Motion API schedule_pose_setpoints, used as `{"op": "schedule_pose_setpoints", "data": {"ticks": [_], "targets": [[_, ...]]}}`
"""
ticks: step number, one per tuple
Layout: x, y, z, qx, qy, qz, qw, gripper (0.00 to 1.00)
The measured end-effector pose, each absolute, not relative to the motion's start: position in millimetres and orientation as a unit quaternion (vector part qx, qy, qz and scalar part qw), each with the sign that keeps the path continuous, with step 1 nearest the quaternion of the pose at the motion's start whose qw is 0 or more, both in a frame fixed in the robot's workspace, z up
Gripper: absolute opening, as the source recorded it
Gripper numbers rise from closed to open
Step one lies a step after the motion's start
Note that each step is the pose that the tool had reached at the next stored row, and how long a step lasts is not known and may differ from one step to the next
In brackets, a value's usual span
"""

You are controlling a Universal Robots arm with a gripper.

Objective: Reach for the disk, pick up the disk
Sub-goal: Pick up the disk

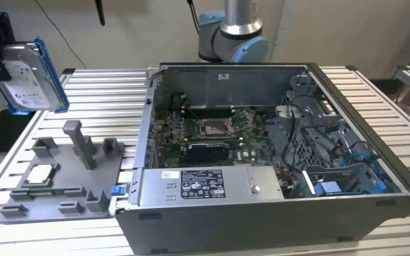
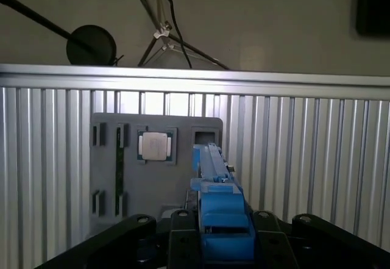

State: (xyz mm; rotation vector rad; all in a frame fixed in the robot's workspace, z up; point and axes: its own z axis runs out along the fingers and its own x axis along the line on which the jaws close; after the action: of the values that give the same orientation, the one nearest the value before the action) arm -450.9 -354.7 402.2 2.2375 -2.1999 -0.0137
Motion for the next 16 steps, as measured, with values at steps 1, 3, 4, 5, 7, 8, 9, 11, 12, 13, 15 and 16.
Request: {"op": "schedule_pose_setpoints", "data": {"ticks": [1,3,4,5,7,8,9,11,12,13,15,16], "targets": [[-451,-355,404,0.713,-0.701,-0.004,0.002,0.00],[-451,-355,408,0.713,-0.701,-0.004,0.002,0.00],[-451,-355,410,0.713,-0.701,-0.004,0.002,0.00],[-451,-355,412,0.713,-0.701,-0.004,0.002,0.00],[-451,-355,416,0.713,-0.701,-0.004,0.002,0.00],[-451,-355,418,0.713,-0.701,-0.004,0.002,0.00],[-451,-355,420,0.713,-0.701,-0.004,0.002,0.00],[-451,-355,423,0.713,-0.701,-0.004,0.002,0.00],[-451,-355,425,0.713,-0.701,-0.004,0.002,0.00],[-451,-355,427,0.713,-0.701,-0.004,0.002,0.00],[-451,-355,430,0.713,-0.701,-0.004,0.002,0.00],[-451,-355,431,0.713,-0.701,-0.004,0.002,0.00]]}}
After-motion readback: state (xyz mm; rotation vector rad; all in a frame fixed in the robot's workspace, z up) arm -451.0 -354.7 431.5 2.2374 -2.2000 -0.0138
